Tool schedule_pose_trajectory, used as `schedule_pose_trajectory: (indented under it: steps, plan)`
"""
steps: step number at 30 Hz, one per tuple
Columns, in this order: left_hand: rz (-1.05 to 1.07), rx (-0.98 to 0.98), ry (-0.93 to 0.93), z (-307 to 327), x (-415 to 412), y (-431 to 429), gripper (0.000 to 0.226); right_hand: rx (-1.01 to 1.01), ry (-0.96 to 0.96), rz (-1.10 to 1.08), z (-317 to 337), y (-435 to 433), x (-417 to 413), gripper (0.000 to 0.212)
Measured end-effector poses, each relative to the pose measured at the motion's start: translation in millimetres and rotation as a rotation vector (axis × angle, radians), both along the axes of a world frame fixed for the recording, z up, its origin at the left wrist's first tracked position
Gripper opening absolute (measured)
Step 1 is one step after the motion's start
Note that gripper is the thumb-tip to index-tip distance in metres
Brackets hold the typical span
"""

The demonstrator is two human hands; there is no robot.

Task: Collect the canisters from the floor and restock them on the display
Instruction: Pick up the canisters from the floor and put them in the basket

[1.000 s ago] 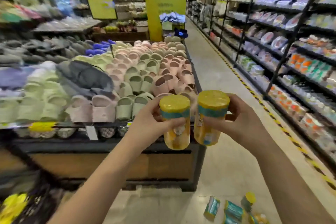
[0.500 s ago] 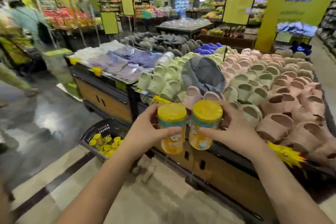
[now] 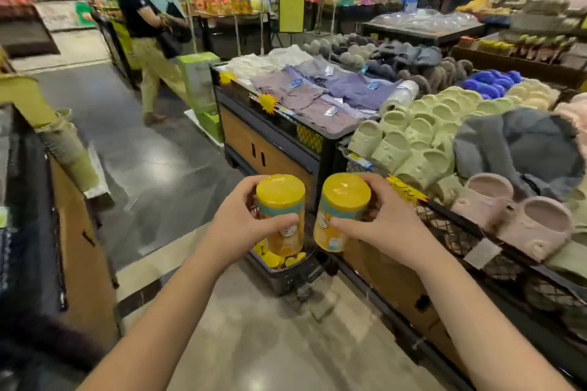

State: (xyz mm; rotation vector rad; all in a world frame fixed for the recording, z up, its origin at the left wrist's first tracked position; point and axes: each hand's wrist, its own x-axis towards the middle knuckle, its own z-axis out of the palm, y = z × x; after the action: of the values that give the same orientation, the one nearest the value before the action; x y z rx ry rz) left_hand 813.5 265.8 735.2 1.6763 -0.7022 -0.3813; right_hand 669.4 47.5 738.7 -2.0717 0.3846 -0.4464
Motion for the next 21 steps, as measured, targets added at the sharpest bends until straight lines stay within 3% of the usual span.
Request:
schedule_pose_trajectory:
  steps: [8, 21]
  plan:
    - [0.139, 0.062, -0.012, -24.0, 111.0, -18.0, 0.065, 0.005, 0.044, 0.114, -32.1, -26.7, 129.6, 0.068]
    - [0.169, 0.213, -0.010, -67.1, 300.2, -120.9, 0.073, 0.037, 0.086, 0.247, -63.6, -136.8, 342.3, 0.070]
